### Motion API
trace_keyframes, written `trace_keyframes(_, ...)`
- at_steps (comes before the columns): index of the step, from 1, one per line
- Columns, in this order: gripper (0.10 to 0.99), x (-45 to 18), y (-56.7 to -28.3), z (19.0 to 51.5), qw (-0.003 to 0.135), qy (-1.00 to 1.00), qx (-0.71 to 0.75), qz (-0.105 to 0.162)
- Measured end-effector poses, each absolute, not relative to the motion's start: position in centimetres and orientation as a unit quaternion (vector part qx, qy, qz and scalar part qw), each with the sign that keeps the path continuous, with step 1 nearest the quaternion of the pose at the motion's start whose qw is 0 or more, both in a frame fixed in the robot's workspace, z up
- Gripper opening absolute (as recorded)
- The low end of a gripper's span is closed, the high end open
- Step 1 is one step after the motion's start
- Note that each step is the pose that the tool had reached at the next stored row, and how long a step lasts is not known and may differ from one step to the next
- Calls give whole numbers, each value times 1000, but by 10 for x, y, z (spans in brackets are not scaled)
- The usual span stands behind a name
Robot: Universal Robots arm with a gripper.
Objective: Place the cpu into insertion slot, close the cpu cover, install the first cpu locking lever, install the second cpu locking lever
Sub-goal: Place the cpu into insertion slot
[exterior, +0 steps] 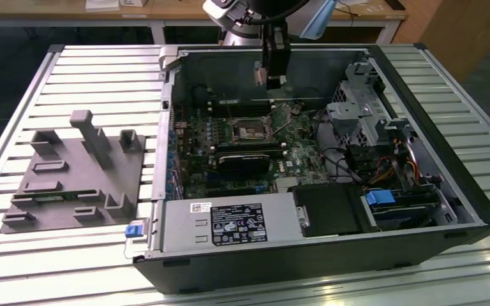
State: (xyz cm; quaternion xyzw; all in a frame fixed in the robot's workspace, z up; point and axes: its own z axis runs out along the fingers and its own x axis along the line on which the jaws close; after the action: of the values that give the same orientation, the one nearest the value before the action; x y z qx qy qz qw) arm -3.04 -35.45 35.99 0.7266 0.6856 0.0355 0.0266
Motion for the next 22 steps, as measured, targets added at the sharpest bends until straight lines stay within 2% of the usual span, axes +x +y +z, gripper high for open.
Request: trace_keyframes(22, 541, -32, -354, 358, 29, 641, 766, 34)
